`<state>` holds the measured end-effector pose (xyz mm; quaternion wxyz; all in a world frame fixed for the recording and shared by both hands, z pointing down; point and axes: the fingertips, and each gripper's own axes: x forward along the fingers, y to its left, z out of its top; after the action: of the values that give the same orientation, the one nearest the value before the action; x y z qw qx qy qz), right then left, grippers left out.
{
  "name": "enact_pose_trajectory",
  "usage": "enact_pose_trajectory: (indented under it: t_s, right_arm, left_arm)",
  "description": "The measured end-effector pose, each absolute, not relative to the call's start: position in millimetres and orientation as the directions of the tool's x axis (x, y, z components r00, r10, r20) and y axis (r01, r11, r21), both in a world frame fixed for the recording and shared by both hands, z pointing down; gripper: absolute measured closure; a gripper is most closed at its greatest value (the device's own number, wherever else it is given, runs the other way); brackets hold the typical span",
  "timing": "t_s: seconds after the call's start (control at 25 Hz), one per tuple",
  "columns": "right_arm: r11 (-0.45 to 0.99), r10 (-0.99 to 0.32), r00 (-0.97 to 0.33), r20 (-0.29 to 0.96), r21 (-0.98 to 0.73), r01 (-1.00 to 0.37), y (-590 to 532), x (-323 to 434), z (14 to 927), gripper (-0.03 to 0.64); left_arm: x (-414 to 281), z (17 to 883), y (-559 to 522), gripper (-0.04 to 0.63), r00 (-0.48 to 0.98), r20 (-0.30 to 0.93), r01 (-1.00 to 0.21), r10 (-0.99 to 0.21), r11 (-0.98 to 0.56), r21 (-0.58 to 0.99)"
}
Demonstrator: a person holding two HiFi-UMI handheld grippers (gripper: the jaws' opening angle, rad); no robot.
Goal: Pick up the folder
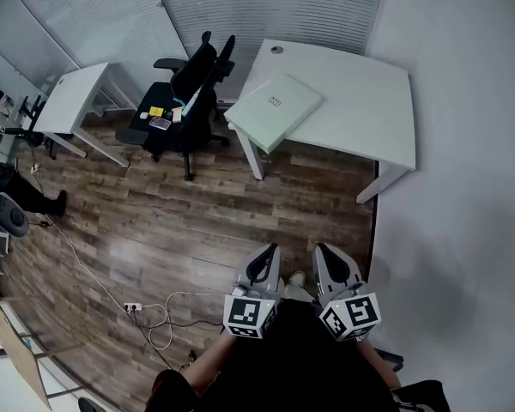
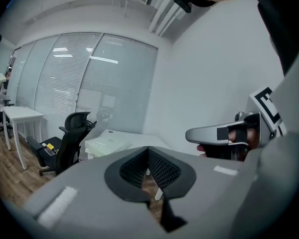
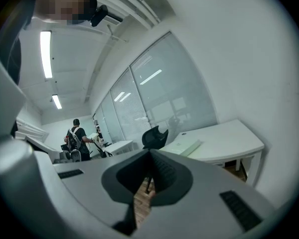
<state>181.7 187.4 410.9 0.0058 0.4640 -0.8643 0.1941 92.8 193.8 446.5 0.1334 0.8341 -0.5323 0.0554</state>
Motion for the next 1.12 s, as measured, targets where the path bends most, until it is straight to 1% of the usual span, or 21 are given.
enact_pose_trajectory:
  t_s: [0.16, 0.56, 1.0, 1.12]
  right_arm:
    - [0.502, -0.790, -0.579, 0.204, -0.328, -0.800, 175.3, 181.7, 415.5, 0.618]
    - [0.454, -0.816, -0.529, 0.234, -0.308, -0.836, 126.1, 185.7, 426.1, 0.618]
    - [0.452, -0.826, -0.514, 0.231, -0.272, -0.849, 32.7, 154.6, 410.8, 0.618]
    - [0.453, -0.824, -0.515, 0.236, -0.269, -0.850, 12.3, 143.9, 409.7, 0.618]
  left_arm:
    - [94.6, 449.4, 180.8, 0.591, 0.421, 0.244, -0.906, -0.874, -0.391, 0.164]
    - [84.5, 460.3, 126.0, 0.591, 0.432, 0.237, -0.897, -0.870, -0.388, 0.213]
    - [57.0, 454.5, 20.0, 0.591, 0.442, 0.219, -0.891, -0.870, -0.398, 0.219]
    - [45.5, 455.9, -5.5, 0.591, 0.439, 0.237, -0.890, -0.867, -0.383, 0.246]
